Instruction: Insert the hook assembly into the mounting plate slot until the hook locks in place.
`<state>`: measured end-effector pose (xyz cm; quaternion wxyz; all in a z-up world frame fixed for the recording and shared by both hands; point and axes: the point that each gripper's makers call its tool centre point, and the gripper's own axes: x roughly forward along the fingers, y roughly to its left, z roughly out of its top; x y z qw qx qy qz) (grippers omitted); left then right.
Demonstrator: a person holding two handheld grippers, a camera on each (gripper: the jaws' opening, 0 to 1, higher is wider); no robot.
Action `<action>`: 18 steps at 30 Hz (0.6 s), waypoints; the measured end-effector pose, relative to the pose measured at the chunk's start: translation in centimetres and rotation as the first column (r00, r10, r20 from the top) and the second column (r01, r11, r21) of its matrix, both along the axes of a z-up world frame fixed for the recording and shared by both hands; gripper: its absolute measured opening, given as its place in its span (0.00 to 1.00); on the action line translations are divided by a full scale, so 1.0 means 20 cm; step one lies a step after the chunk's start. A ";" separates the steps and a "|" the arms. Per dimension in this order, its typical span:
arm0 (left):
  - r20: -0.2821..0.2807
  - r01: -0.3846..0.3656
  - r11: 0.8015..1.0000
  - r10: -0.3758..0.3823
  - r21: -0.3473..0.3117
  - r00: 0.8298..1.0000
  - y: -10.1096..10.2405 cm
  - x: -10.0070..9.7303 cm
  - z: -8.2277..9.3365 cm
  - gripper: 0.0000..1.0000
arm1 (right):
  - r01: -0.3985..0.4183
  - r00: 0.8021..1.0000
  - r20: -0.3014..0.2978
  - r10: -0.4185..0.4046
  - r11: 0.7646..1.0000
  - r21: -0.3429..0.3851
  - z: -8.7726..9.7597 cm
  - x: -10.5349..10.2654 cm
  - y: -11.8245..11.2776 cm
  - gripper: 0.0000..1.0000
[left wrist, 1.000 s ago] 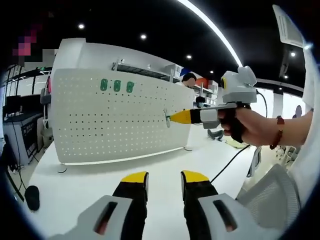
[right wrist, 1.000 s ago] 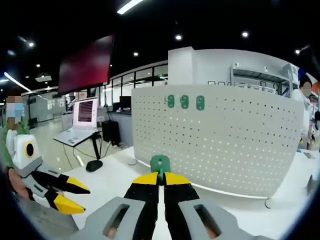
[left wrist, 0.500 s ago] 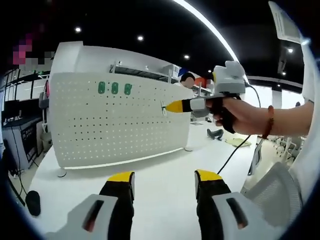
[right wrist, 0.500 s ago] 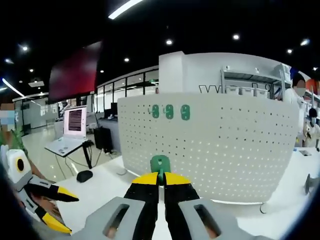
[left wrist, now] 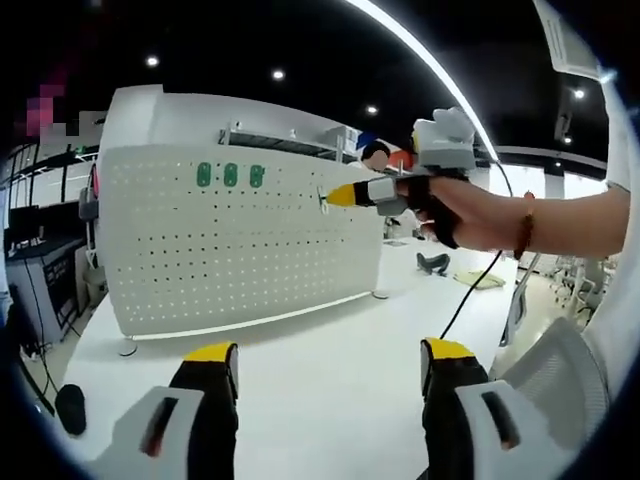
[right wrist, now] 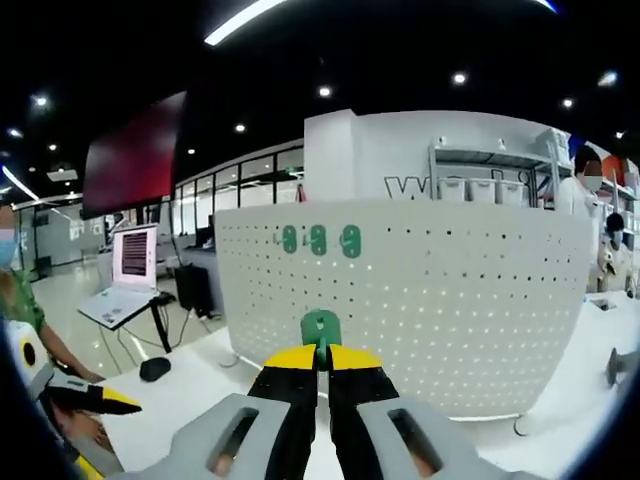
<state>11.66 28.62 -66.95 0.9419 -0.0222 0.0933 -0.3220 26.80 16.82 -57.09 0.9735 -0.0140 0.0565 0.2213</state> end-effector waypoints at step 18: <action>-0.009 -0.020 1.000 0.020 0.008 1.000 0.06 0.00 -0.02 0.80 | 0.096 0.995 0.034 -0.096 0.995 0.025 0.11 0.16 -0.06 0.01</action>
